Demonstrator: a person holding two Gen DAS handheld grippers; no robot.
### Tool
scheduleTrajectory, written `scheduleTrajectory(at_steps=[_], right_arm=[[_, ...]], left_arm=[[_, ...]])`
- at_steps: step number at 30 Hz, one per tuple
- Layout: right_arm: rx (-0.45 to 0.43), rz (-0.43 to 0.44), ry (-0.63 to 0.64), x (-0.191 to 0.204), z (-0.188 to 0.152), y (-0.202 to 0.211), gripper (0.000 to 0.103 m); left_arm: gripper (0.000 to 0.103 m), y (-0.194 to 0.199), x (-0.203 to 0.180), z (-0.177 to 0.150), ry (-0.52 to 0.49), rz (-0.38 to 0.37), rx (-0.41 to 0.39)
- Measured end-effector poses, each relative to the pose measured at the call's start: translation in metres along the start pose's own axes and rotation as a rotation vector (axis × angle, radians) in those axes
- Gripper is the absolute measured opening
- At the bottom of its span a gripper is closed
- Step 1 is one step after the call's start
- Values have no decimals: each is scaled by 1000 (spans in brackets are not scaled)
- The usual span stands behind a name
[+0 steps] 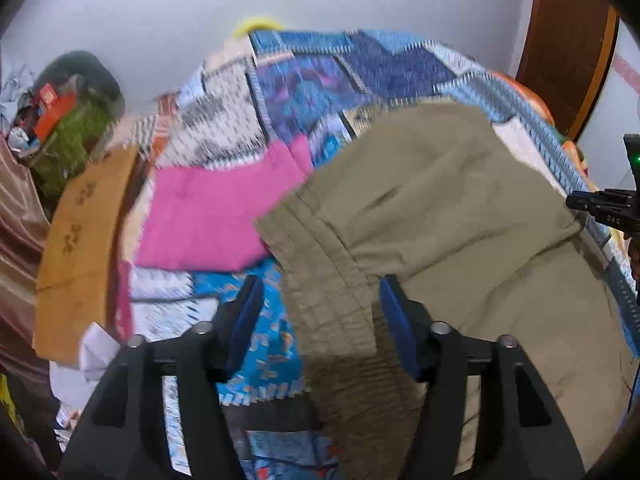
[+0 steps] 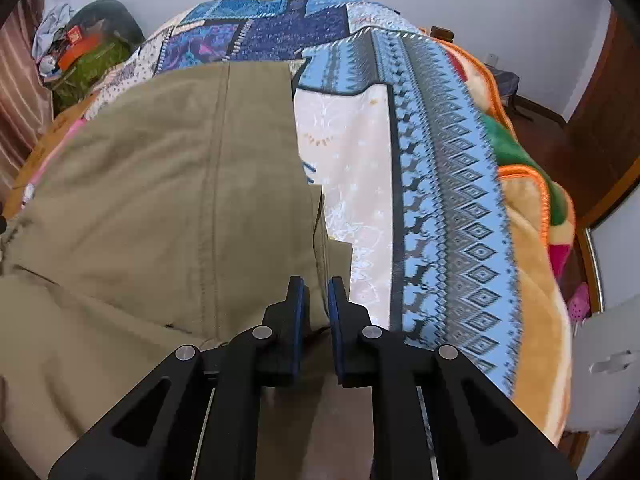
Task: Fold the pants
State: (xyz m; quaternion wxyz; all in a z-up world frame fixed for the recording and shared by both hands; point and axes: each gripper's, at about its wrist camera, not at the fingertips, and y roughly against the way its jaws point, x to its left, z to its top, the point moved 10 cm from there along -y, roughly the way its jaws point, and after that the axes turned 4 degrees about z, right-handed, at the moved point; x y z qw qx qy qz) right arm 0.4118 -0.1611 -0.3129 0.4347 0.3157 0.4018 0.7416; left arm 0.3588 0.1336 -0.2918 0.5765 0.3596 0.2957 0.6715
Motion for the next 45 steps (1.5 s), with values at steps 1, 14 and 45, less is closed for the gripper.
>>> scheduleTrajectory(at_steps=[1, 14, 45], right_arm=[[-7, 6, -3, 1, 2, 6, 20], [-231, 87, -3, 27, 99, 51, 59], [-238, 30, 29, 17, 166, -60, 3]], left_arm=[[71, 6, 6, 6, 12, 3, -17], [77, -36, 48, 51, 128, 0, -6], [22, -120, 27, 57, 148, -80, 91]])
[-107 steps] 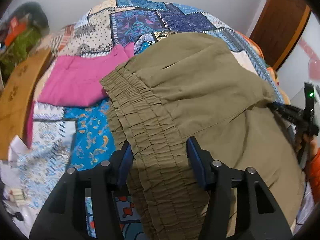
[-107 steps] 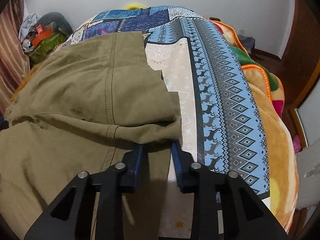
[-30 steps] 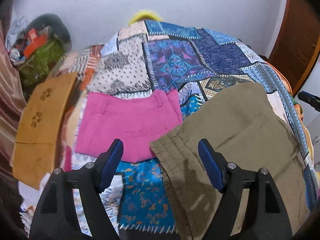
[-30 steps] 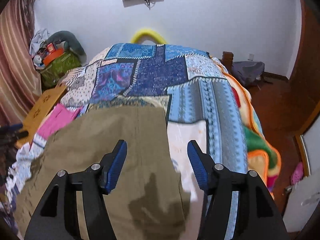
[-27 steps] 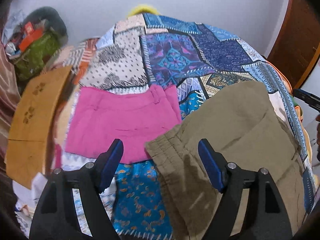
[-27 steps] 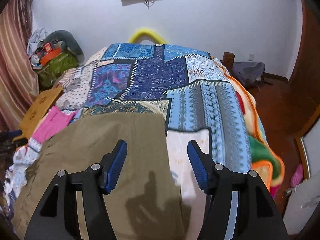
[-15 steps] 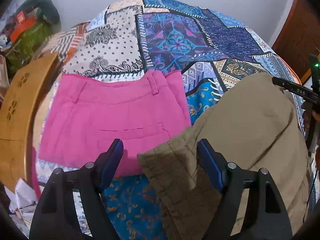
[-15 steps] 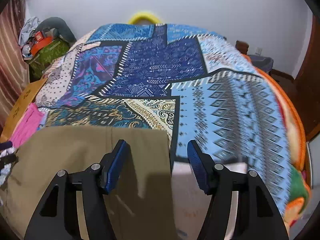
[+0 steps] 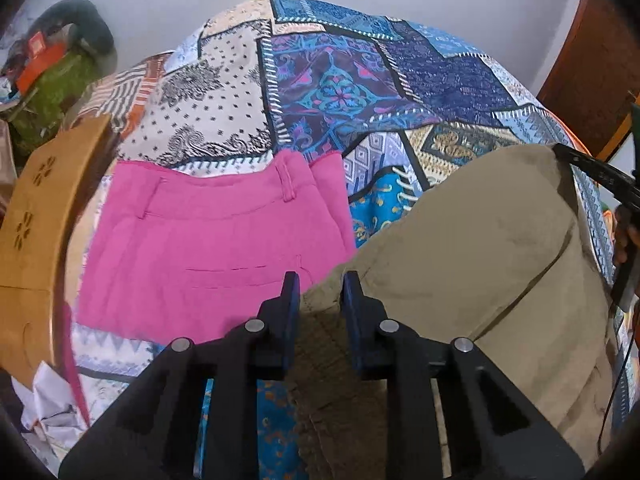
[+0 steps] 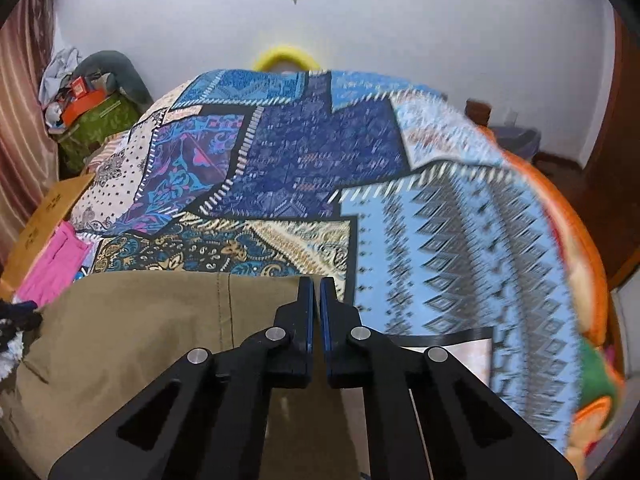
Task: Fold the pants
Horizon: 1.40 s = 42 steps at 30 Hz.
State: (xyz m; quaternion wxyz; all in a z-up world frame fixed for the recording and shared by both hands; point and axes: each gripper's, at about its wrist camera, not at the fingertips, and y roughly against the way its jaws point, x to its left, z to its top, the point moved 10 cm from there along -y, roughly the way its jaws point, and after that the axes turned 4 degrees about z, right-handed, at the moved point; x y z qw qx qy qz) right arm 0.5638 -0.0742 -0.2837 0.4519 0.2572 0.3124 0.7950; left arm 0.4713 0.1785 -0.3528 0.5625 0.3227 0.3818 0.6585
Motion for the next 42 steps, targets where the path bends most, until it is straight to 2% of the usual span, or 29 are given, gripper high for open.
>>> scheduleTrajectory(at_steps=[5, 13, 19, 23, 31, 37, 42], right_arm=[[-63, -10, 28, 7, 21, 43, 2], [-213, -42, 54, 20, 62, 141, 2], [-294, -30, 23, 22, 66, 210, 2], [-305, -11, 29, 26, 42, 244, 2], [-274, 26, 12, 31, -40, 276, 2], [-215, 51, -12, 35, -103, 284, 2], [-125, 51, -28, 37, -165, 279, 2]], left_arm=[[21, 37, 5, 14, 23, 14, -53], [18, 141, -13, 45, -30, 35, -218], [16, 195, -31, 33, -83, 39, -284], [16, 212, -40, 6, -112, 38, -290], [16, 234, -59, -64, -167, 6, -284], [16, 226, -68, -125, -196, -26, -221], [16, 209, -69, -172, -211, -42, -146]])
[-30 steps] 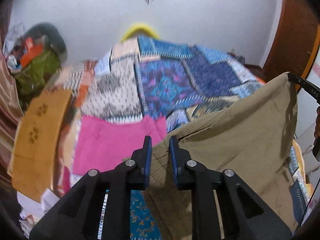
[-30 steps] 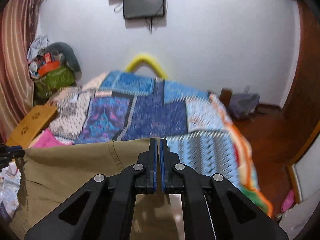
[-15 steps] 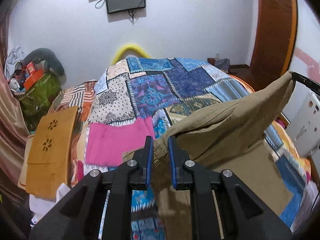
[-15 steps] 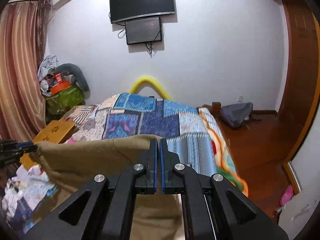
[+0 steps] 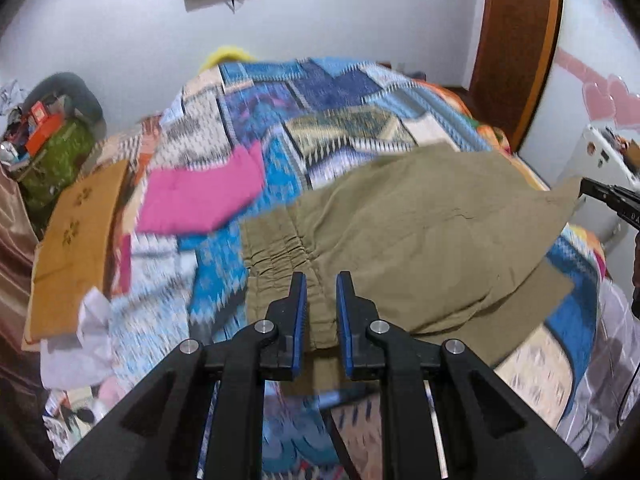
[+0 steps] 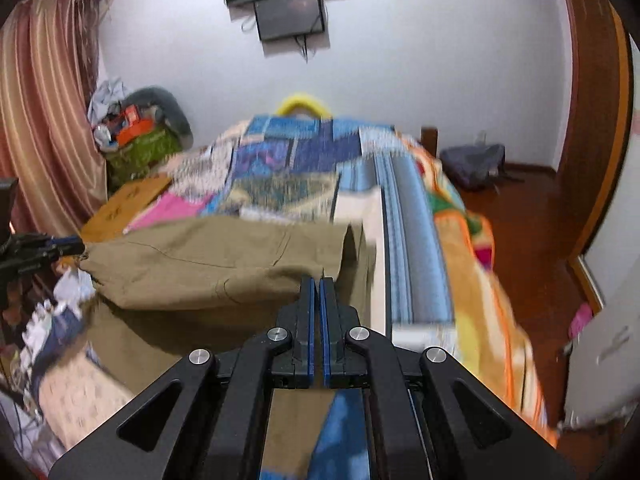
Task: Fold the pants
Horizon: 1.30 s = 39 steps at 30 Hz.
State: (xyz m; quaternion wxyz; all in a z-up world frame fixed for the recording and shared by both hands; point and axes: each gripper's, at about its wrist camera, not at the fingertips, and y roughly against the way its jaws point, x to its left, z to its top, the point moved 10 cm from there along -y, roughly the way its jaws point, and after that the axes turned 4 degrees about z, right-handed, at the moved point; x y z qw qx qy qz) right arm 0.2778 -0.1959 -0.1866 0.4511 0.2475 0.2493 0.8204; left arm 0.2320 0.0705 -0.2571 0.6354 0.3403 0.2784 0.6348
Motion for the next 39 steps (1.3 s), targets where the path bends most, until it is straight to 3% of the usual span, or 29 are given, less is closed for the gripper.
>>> scheduleTrajectory(at_steps=[5, 9, 11, 14, 15, 20, 22, 27, 34, 39], right_arm=[[89, -26, -22, -3, -53, -3, 2], [165, -69, -28, -8, -85, -4, 3], [178, -71, -28, -9, -92, 1, 3], [169, -65, -26, -5, -89, 9, 10], [158, -58, -25, -2, -87, 12, 12], [98, 0, 10, 28, -71, 18, 43], [97, 30, 36, 43, -67, 14, 46], [147, 104, 87, 77, -73, -10, 47], [232, 176, 172, 115, -88, -42, 47], [257, 176, 265, 134, -93, -58, 47]], left_arm=[[16, -1, 3, -32, 3, 10, 33], [16, 8, 4, -40, -23, 28, 27], [26, 15, 2, -38, -45, 38, 8], [51, 21, -2, -29, -64, 39, -16], [53, 22, -5, -26, -75, 40, -25], [62, 16, -24, -25, -171, 43, -25], [62, 7, -32, -30, -208, 34, -1], [62, -13, -49, -44, -277, 30, 46], [68, -14, -65, -42, -392, 49, 4], [68, -17, -64, -28, -376, 32, 1]])
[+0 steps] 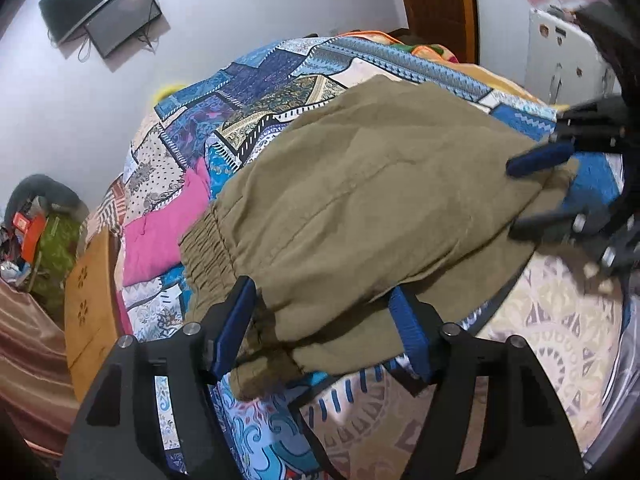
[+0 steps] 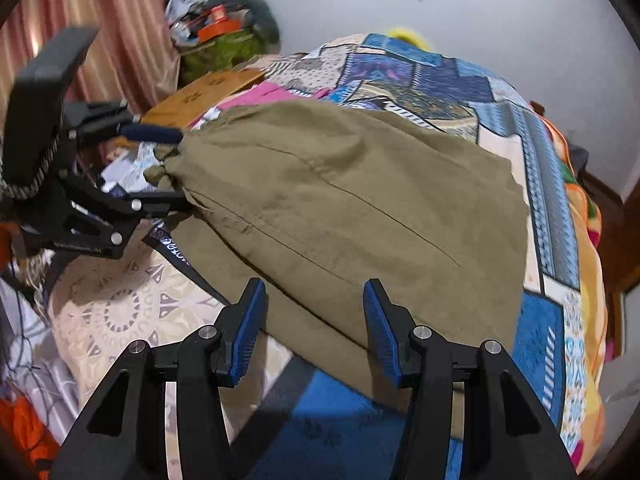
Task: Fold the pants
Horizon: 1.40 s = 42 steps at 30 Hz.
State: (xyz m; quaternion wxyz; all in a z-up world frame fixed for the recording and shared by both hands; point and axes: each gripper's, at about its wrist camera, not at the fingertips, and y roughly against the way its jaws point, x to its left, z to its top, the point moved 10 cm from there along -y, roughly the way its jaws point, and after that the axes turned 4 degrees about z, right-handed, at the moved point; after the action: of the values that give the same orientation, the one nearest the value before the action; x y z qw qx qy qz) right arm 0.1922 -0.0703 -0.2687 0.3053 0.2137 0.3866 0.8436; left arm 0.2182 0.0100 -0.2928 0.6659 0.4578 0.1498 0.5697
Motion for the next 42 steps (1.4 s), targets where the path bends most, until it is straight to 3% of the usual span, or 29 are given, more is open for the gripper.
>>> scheduleTrajectory(at_steps=[7, 9, 11, 13, 16, 17, 18, 20, 23, 30, 37, 42], right_arm=[[-20, -26, 82, 6, 14, -10, 47], [-37, -30, 86, 5, 18, -10, 37], [-43, -11, 74, 4, 23, -11, 17], [-60, 4, 60, 4, 28, -8, 10], [-87, 3, 51, 5, 35, -1, 9], [-91, 9, 44, 4, 37, 1, 9], [-97, 13, 35, 3, 38, 3, 9], [-104, 27, 18, 3, 39, 6, 9], [-112, 41, 4, 2, 41, 11, 8], [-121, 48, 40, 20, 39, 21, 8], [-77, 65, 39, 31, 19, 13, 9], [-48, 69, -2, 32, 6, 15, 12]], left_arm=[[68, 1, 9, 13, 71, -47, -7], [68, 1, 7, 12, 74, -57, -1], [68, 0, 4, 9, 70, -57, 3], [68, 0, 1, 6, 62, -57, 5], [68, 3, -5, 5, 44, -45, -10], [64, 3, -5, 6, 33, -29, -18], [57, 4, -6, 8, 22, -10, -28], [34, 7, -5, 10, 7, 19, -38], [19, 13, -1, 15, 21, 19, -54], [16, 34, 3, 9, 36, -11, -77], [18, 26, -8, -22, 81, -83, -6], [20, 42, 1, -35, 153, -129, 7]])
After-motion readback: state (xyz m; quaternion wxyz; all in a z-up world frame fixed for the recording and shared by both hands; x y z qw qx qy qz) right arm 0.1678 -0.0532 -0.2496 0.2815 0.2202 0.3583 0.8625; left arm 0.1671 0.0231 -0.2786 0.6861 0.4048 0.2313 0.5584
